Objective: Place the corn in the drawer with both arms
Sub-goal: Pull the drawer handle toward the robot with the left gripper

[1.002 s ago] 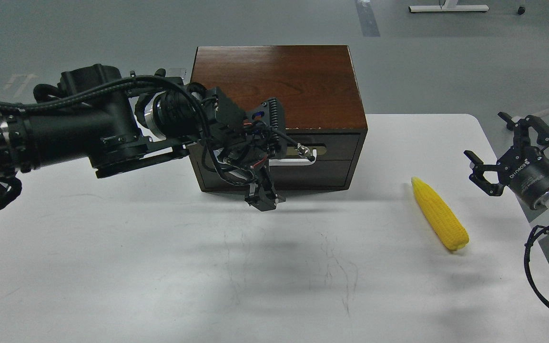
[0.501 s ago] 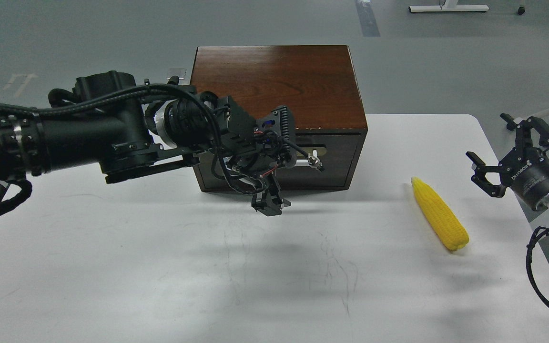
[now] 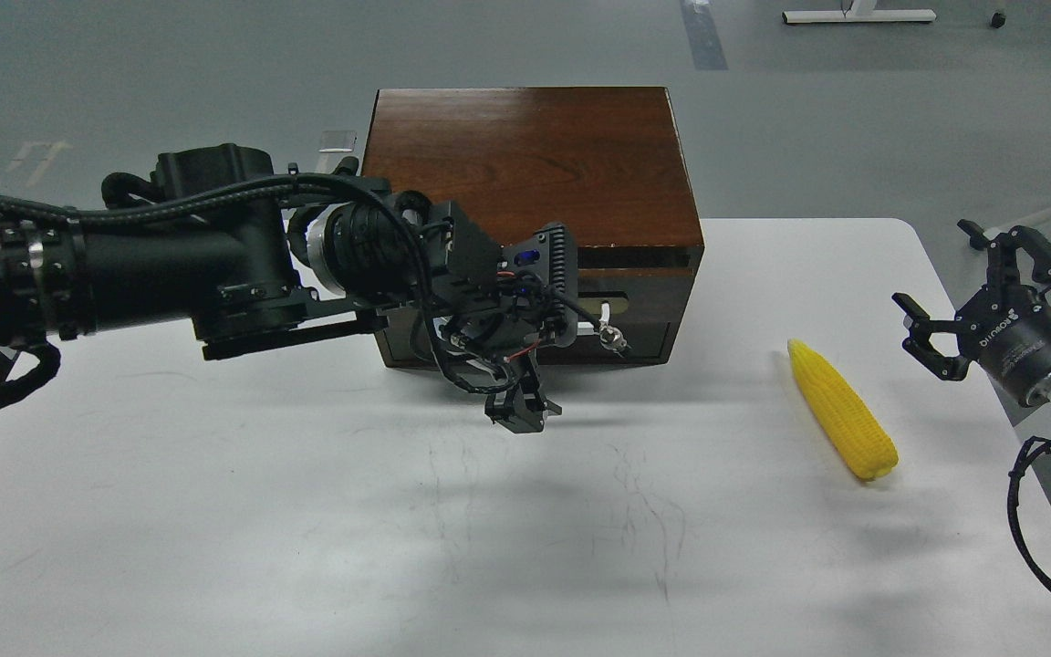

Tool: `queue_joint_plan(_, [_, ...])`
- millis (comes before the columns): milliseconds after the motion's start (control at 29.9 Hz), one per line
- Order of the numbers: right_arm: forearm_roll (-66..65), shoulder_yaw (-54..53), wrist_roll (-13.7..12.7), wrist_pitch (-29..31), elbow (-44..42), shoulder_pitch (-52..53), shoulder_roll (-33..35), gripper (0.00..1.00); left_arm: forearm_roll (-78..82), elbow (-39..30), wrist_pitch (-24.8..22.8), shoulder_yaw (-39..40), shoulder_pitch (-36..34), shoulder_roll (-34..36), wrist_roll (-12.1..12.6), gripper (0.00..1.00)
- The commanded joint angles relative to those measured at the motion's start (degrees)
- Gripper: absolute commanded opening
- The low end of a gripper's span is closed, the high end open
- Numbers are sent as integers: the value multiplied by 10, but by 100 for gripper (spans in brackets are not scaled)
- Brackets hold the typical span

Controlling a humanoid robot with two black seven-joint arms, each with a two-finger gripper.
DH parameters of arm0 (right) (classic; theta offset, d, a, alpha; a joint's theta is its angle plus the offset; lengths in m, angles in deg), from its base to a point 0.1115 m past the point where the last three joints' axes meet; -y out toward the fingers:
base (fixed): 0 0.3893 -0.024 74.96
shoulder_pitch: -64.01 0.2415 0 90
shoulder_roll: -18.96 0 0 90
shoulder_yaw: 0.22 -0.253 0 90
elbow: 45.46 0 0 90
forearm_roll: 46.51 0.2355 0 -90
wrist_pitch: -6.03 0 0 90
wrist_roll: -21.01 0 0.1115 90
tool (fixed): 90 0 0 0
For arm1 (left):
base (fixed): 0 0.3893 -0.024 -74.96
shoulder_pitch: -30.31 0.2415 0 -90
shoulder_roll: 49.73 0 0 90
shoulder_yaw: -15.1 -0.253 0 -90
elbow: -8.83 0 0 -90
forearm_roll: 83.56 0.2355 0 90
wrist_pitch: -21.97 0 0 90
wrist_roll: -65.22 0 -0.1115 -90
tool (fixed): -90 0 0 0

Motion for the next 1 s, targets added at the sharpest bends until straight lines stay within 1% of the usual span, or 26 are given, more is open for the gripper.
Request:
queue_joint_plan(0, [0, -1, 0, 0, 0, 0, 0, 100, -1, -22, 0, 0, 0, 3, 0, 99])
queue_joint_plan(167, [0, -1, 0, 0, 0, 0, 0, 100, -3, -45, 0, 0, -1, 5, 0, 98])
queue_joint_plan(367, [0, -1, 0, 0, 0, 0, 0, 100, -3, -51, 0, 0, -1, 5, 0, 99])
queue_joint_plan(601, [0, -1, 0, 0, -1, 0, 0, 100, -4, -93, 0, 1, -2, 25, 0, 99])
queue_joint_plan(969, [0, -1, 0, 0, 0, -3, 0, 100, -4, -110, 0, 1, -12, 34, 0, 99])
